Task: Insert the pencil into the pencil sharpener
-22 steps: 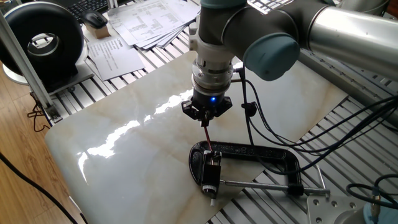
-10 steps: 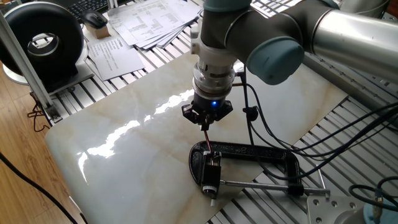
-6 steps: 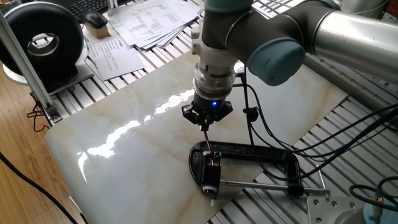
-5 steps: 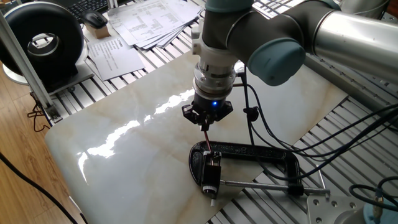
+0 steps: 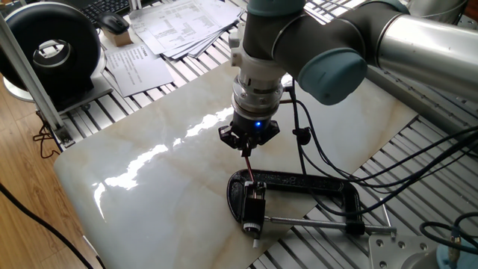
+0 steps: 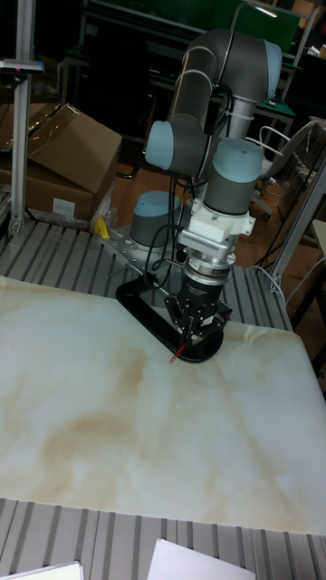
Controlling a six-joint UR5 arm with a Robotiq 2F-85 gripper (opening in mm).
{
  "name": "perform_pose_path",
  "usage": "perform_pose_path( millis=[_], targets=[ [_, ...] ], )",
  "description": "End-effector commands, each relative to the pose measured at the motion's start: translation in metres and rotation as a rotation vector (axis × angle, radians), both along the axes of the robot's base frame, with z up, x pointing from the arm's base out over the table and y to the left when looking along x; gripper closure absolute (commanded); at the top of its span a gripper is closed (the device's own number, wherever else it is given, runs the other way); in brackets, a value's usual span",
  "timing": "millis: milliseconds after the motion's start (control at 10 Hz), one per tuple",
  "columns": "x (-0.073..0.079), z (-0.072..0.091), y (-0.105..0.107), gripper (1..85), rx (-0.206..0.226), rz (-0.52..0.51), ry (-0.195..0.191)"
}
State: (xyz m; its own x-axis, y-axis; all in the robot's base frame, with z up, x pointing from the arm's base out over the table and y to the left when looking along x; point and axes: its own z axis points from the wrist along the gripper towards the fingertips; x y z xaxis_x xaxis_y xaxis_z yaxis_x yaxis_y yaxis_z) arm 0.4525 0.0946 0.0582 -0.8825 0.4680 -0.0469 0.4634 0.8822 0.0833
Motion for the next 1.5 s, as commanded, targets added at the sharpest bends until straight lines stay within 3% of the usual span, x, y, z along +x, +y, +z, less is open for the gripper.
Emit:
perform_pose_path(
  millis=[0, 200, 300, 600, 900, 1300, 1400],
  targets=[
    [0.002, 0.002, 0.006, 74.3, 0.023, 0.001, -0.008],
    [-0.001, 0.003, 0.009, 72.0, 0.031, 0.022, -0.001],
    [-0.002, 0.003, 0.007, 63.3, 0.023, 0.045, 0.001],
    [-0.001, 0.004, 0.001, 53.3, 0.009, 0.094, -0.002],
    [0.001, 0.003, 0.003, 42.0, -0.039, 0.109, 0.0],
    [0.003, 0.005, 0.013, 37.3, -0.037, 0.152, 0.001],
    [0.004, 0.007, 0.014, 37.3, -0.016, 0.162, -0.002]
  ],
)
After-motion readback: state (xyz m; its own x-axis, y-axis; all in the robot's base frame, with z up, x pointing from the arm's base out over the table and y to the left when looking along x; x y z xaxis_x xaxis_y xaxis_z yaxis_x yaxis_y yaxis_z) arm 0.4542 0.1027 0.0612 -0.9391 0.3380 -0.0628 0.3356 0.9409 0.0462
